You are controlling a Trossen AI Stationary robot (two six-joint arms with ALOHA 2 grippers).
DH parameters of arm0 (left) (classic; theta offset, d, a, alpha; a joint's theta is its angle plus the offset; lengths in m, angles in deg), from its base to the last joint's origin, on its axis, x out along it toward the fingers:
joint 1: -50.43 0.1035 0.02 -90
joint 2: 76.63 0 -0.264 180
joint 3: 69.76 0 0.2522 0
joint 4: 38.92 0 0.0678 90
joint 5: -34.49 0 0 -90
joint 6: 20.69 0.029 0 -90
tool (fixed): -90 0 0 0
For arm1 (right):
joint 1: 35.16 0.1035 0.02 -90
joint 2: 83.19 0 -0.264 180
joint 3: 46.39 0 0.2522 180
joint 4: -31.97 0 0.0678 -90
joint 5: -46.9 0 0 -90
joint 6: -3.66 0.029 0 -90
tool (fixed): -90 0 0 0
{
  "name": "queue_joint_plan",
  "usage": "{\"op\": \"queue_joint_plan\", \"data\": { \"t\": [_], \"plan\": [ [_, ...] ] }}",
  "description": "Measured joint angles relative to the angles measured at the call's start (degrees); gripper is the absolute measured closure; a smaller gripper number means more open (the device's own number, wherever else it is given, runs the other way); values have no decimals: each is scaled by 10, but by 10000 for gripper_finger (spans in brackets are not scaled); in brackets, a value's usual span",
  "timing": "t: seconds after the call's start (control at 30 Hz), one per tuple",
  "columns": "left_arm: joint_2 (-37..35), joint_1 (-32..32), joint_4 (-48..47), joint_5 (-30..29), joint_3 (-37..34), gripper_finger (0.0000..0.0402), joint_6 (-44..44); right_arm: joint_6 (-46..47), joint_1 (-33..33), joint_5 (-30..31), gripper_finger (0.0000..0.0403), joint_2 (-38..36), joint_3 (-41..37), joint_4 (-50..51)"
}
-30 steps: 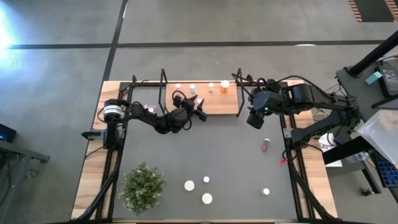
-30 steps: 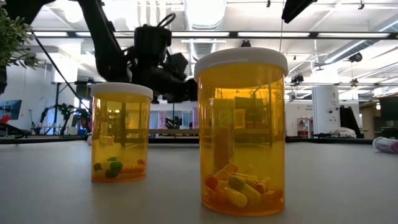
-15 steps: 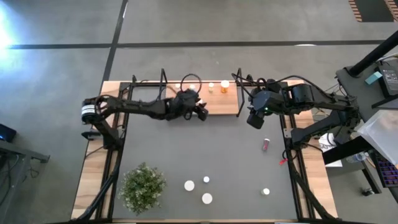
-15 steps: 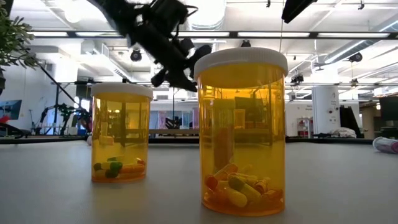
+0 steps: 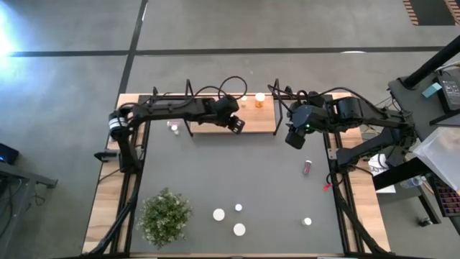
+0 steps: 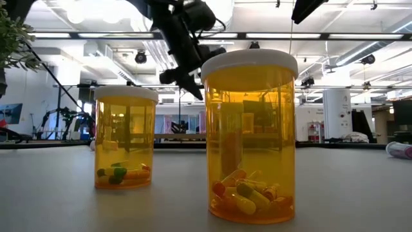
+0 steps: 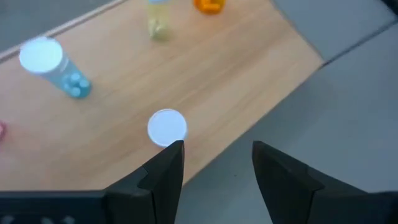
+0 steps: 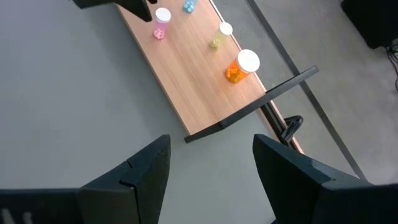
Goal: Pick and place medicine bottles onto shelf by color
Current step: Put the right pink pill bottle on the shelf aligned with the other pink pill bottle
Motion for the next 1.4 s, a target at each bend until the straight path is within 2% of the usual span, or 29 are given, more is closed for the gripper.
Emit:
{"op": "queue_joint_plan", "data": {
  "t": [0.23,0.47,0.6,0.7,0.83,1.2,1.4],
  "plan": [
    [23,10,-41,15,32,228,-28,0,0,0,184,0,0,0],
    [23,18,-45,15,34,227,-33,0,0,0,184,0,0,0],
    [25,22,-46,15,31,206,-46,0,0,0,184,0,0,0],
    [25,25,-45,15,31,186,-26,0,0,0,184,0,0,0],
    [31,28,-33,11,27,178,-6,0,0,0,184,0,0,0],
    [71,29,-10,-5,28,179,11,0,0,0,184,0,0,0],
    [71,30,-10,-32,27,216,38,0,0,0,184,0,0,0]
  ]
}}
